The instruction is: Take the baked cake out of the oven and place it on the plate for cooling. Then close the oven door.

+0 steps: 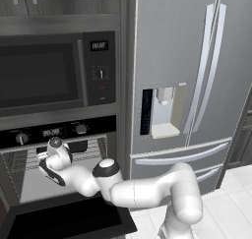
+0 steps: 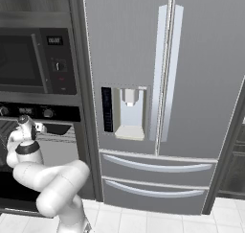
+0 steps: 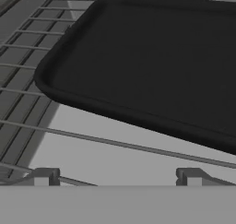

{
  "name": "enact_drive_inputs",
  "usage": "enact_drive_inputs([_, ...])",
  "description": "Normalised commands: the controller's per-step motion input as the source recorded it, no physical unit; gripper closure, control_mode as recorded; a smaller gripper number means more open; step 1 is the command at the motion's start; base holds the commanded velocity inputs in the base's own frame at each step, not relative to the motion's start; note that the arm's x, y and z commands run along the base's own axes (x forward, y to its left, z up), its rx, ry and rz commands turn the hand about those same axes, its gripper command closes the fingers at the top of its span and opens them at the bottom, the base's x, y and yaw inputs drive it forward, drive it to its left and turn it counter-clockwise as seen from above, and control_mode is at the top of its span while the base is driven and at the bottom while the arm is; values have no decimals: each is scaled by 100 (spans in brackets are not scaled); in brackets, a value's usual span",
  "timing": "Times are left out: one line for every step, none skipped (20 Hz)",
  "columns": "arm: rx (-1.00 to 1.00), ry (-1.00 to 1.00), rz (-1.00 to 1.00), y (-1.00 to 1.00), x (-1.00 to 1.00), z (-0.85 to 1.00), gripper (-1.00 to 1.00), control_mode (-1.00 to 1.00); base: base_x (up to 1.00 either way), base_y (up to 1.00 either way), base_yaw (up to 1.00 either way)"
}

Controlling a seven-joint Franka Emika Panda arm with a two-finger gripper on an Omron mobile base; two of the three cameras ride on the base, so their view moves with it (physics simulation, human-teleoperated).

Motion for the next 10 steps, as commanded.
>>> enact_drive_inputs([0, 6, 0, 60, -21, -4, -100, -100, 0, 0, 0])
enact_drive_inputs([0, 15, 0, 59, -20, 0, -100, -100, 0, 0, 0])
enact_drive_inputs([0, 21, 0, 57, -19, 0, -100, -100, 0, 0, 0])
enact_drive_inputs([0, 13, 0, 47, -25, 0, -100, -100, 0, 0, 0])
enact_drive_inputs([0, 10, 0, 39, -40, 0, -100, -100, 0, 0, 0])
enact_drive_inputs([-3, 11, 0, 33, -62, 0, -100, -100, 0, 0, 0])
enact_drive_inputs([-2, 15, 0, 30, -65, -4, -100, -100, 0, 0, 0])
enact_drive_inputs([-4, 10, 0, 33, -72, -10, -100, -100, 0, 0, 0])
enact_drive_inputs([-4, 7, 0, 33, -76, -12, -100, -100, 0, 0, 0])
enact_drive_inputs([-3, 10, 0, 32, -74, -8, -100, -100, 0, 0, 0])
